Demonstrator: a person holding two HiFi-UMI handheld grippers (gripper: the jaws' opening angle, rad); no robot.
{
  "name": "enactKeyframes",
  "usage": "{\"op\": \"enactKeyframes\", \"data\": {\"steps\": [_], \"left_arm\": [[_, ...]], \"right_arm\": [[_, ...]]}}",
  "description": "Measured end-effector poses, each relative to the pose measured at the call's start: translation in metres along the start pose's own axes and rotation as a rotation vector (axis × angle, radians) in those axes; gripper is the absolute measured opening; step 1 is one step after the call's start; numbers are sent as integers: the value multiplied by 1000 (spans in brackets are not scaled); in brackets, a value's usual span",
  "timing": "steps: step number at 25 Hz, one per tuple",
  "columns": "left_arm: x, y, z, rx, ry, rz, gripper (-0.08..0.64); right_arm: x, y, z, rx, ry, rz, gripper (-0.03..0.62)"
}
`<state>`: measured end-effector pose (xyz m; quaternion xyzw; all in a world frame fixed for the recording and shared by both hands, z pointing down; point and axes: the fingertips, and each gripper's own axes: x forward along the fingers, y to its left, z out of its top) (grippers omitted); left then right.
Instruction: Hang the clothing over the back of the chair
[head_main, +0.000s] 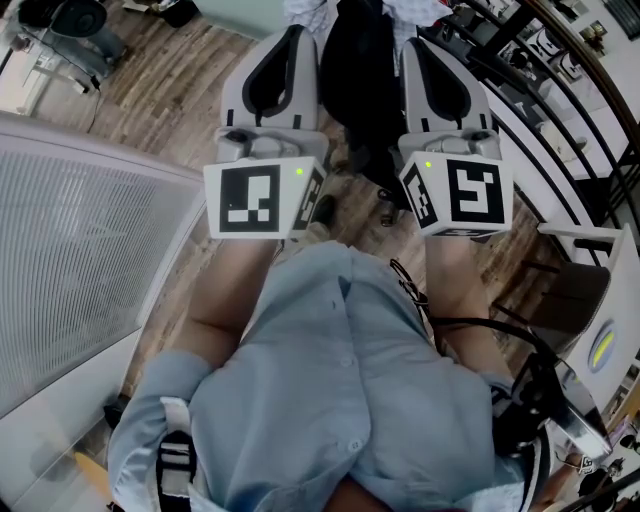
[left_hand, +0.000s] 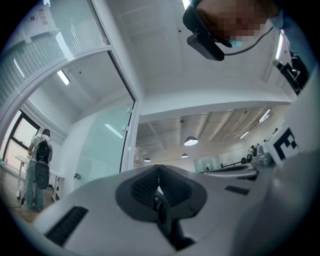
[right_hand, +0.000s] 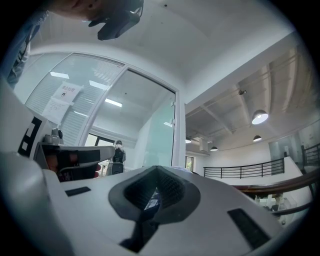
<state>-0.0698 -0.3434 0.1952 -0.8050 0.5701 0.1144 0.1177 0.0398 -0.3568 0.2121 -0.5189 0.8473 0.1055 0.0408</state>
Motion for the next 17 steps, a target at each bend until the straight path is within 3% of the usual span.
{"op": "enactKeyframes", "data": {"steps": [17], "left_arm": [[16,-6,3,4,3,-6,14]], "right_arm": [[5,-14,3,7,-2,-2,12]]}}
